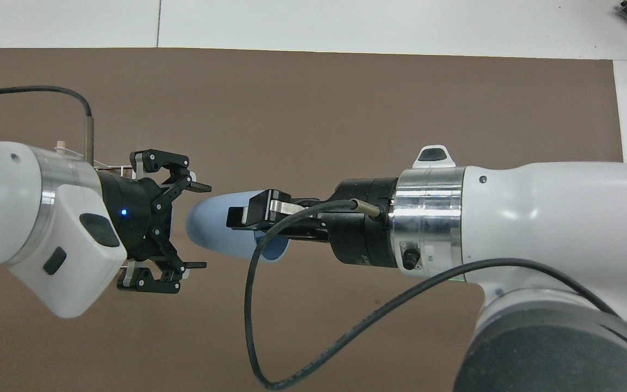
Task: Hang cup on cup holder
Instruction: 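Carry the cup toward the left gripper while the left gripper approaches, then close the left gripper on the cup held by the right gripper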
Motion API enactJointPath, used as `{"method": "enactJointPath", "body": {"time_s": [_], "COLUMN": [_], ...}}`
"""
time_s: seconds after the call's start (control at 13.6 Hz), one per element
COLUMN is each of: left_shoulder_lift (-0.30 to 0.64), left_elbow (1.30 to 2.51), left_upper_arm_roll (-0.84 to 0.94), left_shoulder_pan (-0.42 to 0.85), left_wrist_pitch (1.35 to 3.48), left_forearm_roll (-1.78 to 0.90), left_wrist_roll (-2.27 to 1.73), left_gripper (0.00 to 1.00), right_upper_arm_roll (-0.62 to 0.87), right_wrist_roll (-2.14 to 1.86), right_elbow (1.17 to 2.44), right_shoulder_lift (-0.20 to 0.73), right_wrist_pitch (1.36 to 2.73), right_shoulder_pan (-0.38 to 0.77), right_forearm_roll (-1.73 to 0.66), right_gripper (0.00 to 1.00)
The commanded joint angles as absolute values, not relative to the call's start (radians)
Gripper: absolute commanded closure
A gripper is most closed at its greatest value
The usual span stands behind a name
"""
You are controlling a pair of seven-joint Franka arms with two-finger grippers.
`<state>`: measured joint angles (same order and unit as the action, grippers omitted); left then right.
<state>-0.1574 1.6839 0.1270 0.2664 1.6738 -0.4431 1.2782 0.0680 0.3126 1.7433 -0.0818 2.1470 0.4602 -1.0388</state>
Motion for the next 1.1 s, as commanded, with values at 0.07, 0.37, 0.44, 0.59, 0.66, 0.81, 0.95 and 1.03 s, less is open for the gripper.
{"method": "enactJointPath", "body": {"time_s": [0.07,0.37,0.44,0.59,0.66,0.81,0.95,1.03], "left_shoulder_lift": [-0.198,-0.239,-0.239,-0.239,-0.239,-0.238,-0.238,-0.238], "left_elbow": [1.738,1.821,1.824,1.824,1.824,1.822,1.822,1.822], "left_upper_arm_roll": [0.112,0.132,0.135,0.138,0.138,0.138,0.138,0.137], "left_shoulder_pan": [0.275,0.290,0.299,0.319,0.331,0.342,0.342,0.342], "left_wrist_pitch": [1.706,1.798,1.821,1.841,1.848,1.850,1.853,1.852], "left_forearm_roll": [-0.501,-0.528,-0.526,-0.526,-0.526,-0.526,-0.523,-0.522], "left_wrist_roll": [1.299,1.279,1.250,1.236,1.227,1.209,1.210,1.210], "left_gripper": [0.00,0.00,0.00,0.00,0.00,0.00,0.65,0.93], "right_upper_arm_roll": [0.066,0.066,0.066,0.066,0.066,0.066,0.066,0.066], "right_wrist_roll": [0.316,0.316,0.316,0.316,0.316,0.318,0.318,0.318], "right_elbow": [1.770,1.770,1.770,1.770,1.770,1.770,1.770,1.770], "right_shoulder_lift": [-0.104,-0.104,-0.104,-0.104,-0.104,-0.104,-0.104,-0.104], "right_wrist_pitch": [2.172,2.172,2.171,2.171,2.171,2.171,2.172,2.172], "right_shoulder_pan": [0.463,0.463,0.463,0.463,0.463,0.463,0.463,0.463], "right_forearm_roll": [-1.066,-1.065,-1.065,-1.063,-1.063,-1.063,-1.063,-1.063], "right_gripper": [1.00,1.00,1.00,1.00,1.00,1.00,1.00,1.00]}}
